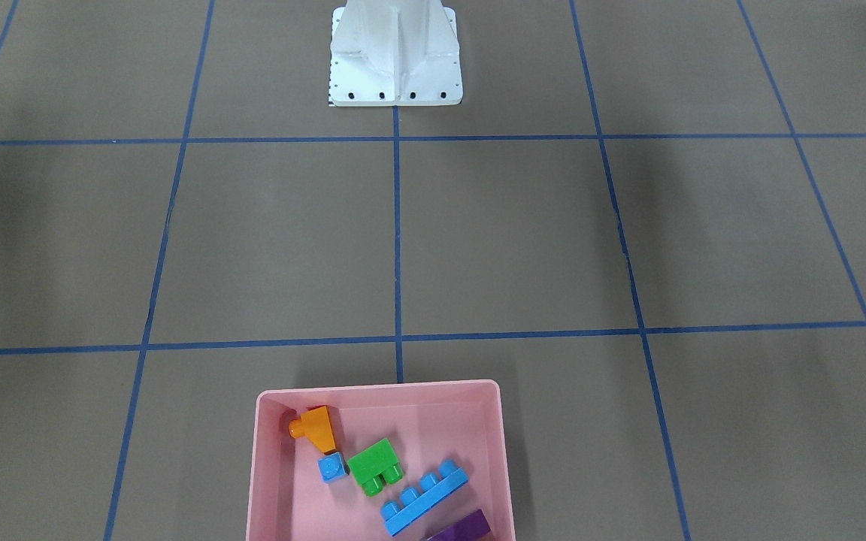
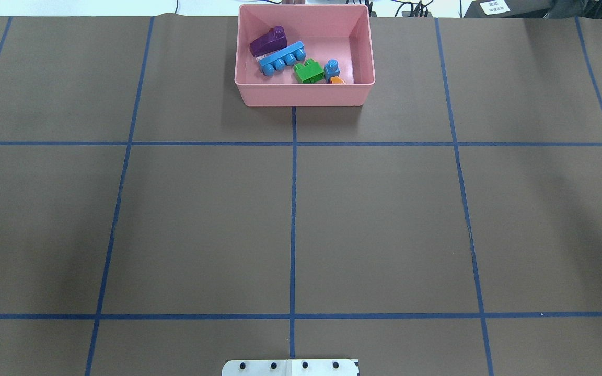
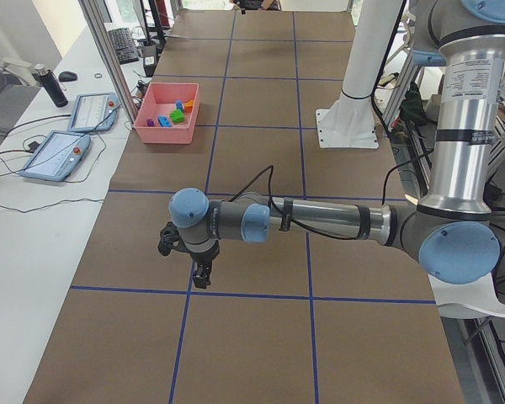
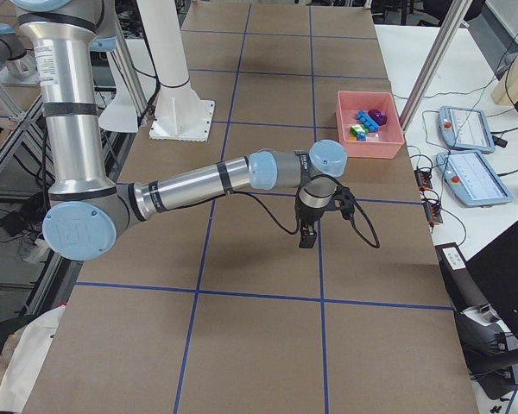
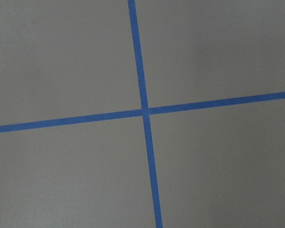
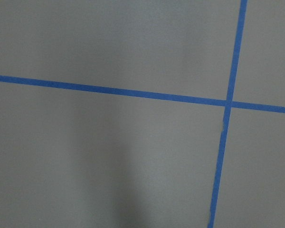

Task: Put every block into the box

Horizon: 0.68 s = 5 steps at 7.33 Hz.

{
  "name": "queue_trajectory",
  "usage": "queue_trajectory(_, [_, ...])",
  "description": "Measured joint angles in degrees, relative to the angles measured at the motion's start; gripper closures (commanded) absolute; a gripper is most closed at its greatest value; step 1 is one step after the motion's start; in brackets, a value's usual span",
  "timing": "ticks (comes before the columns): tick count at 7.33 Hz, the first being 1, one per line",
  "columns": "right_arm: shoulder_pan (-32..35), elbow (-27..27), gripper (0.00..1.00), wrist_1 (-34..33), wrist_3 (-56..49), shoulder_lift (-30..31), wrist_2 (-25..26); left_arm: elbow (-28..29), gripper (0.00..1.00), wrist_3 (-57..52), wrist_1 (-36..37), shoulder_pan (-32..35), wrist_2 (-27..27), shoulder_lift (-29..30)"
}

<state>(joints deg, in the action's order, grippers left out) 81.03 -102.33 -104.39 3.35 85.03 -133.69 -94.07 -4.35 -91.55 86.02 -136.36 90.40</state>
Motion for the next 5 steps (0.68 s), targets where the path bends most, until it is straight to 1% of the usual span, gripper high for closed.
queue_trajectory(1, [0.0,0.53,0.0,0.09,0.05,-0.06,0.03,-1.63,0.0,-0.05,-5.61,-0.14,-0.2,-2.83])
queue_trajectory(2, [0.0,0.74,0.0,0.24,0.03,-0.1,0.21,-1.65,0.0,-0.03,-10.6,-0.25,-0.37,-5.93])
queue_trajectory(3, [0.0,0.87,0.0,0.37,-0.04,-0.05,0.41,-1.08,0.0,0.01,-12.86,-0.34,0.27,-7.72])
queue_trajectory(5, [0.01,1.04,0.0,0.53,-0.03,0.4,0.63,-0.47,0.0,0.26,-13.85,-0.46,3.84,-8.56])
